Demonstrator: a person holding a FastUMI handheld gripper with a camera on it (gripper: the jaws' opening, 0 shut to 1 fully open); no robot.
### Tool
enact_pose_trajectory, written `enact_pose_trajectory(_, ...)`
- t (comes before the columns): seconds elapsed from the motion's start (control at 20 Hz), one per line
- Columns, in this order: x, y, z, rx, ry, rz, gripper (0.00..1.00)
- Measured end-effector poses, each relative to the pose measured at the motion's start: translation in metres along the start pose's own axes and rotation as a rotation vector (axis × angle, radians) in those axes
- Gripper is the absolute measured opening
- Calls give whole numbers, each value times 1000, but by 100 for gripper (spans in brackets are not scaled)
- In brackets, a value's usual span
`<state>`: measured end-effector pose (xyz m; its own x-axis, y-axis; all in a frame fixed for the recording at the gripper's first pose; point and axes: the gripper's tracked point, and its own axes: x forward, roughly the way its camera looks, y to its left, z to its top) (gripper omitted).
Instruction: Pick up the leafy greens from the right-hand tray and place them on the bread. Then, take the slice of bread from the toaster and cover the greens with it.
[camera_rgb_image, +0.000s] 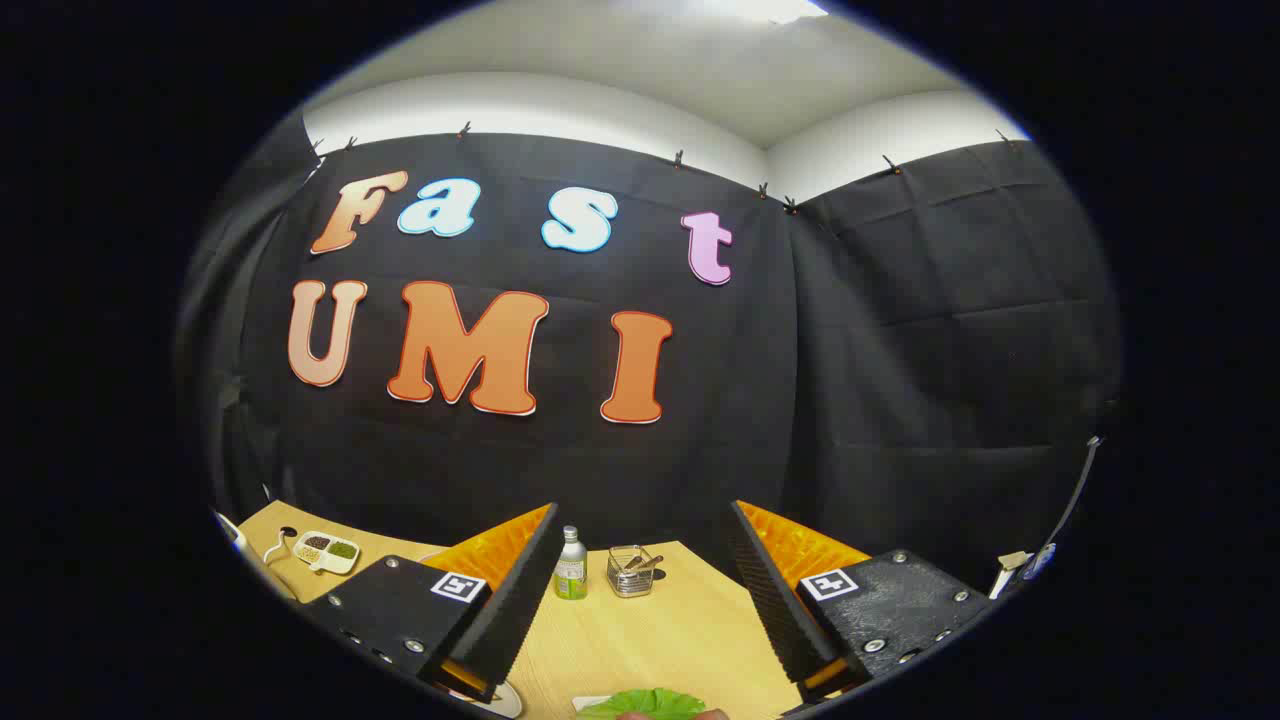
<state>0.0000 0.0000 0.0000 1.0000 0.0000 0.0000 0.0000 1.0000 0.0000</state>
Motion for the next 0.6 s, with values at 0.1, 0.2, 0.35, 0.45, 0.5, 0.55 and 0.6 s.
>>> enact_pose_trajectory(0.1, 5, -17, 5, -4, -2, 9, 99)
enact_pose_trajectory(0.2, 13, -27, 18, 13, -21, 18, 98)
enact_pose_trajectory(0.35, 27, -40, 41, 14, -74, 30, 98)
enact_pose_trajectory(0.45, 35, -47, 50, 19, -92, 41, 98)
enact_pose_trajectory(0.5, 38, -50, 54, 23, -101, 48, 98)
enact_pose_trajectory(0.55, 42, -54, 56, 26, -104, 49, 98)
enact_pose_trajectory(0.6, 44, -57, 58, 29, -111, 54, 98)
